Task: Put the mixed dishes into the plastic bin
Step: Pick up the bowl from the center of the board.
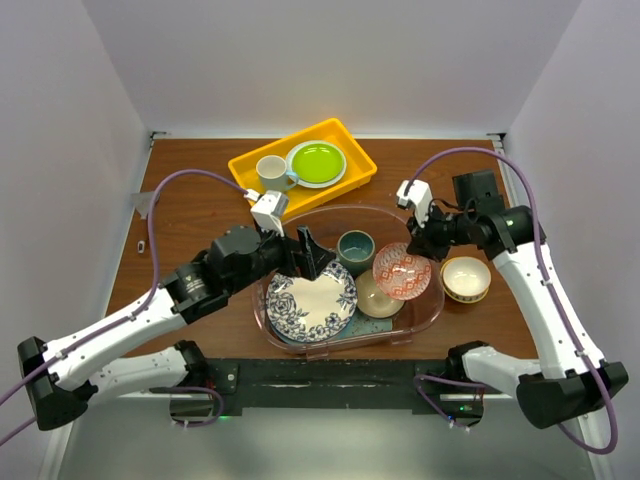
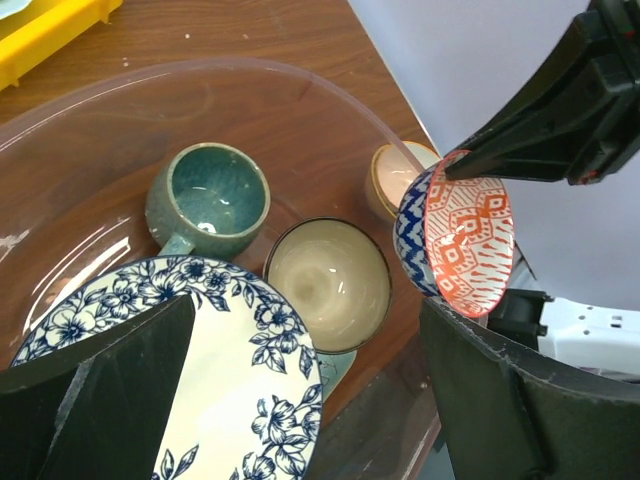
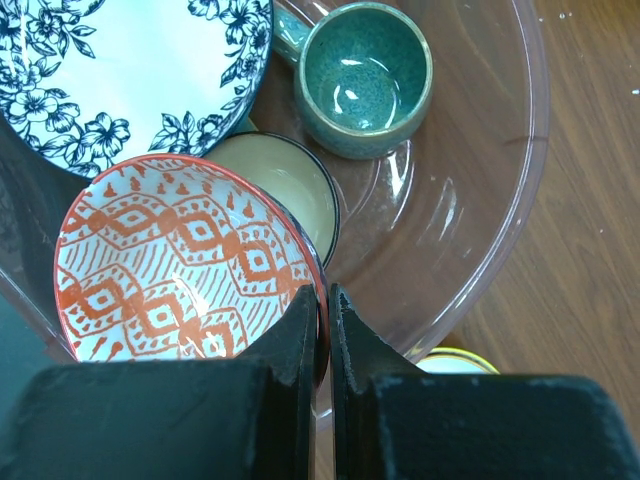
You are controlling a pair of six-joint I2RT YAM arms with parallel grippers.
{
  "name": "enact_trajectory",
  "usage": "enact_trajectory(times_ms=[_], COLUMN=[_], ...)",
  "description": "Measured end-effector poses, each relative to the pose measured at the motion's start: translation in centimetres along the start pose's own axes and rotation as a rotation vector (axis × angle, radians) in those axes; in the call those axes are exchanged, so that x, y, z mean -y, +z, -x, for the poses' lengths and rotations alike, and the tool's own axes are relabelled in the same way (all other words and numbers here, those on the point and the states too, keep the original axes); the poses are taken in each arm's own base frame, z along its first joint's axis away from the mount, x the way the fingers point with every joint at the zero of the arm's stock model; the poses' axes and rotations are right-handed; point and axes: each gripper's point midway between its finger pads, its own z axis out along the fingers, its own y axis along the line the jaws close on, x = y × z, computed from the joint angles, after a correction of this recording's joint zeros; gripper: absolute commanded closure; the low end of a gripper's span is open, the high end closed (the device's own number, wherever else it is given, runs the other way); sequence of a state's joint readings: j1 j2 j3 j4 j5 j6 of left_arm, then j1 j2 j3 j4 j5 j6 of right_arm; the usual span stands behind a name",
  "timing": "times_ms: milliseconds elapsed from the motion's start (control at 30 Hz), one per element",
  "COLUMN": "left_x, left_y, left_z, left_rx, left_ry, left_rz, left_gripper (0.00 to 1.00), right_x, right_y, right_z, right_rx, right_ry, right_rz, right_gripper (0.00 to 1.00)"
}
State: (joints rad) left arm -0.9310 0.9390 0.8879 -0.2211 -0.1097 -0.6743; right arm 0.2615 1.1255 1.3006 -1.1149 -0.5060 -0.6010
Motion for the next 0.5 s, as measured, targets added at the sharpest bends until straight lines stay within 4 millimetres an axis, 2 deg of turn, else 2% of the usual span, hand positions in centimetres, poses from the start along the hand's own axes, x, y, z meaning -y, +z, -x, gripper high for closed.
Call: enact_trajectory(times_ms=[500], left_x=[0.11], left_y=[0.72], left_z=[0.53], left_rx=[0.025], left_ry=[-0.079], left_rz=[0.140], left_gripper=[0.00], right_x=[0.02], right_y=[0.52], right_z=[0.50], right_rx=[-0.014], right_ry=[-0.033], right_rz=[-0.030], right_gripper=[1.00])
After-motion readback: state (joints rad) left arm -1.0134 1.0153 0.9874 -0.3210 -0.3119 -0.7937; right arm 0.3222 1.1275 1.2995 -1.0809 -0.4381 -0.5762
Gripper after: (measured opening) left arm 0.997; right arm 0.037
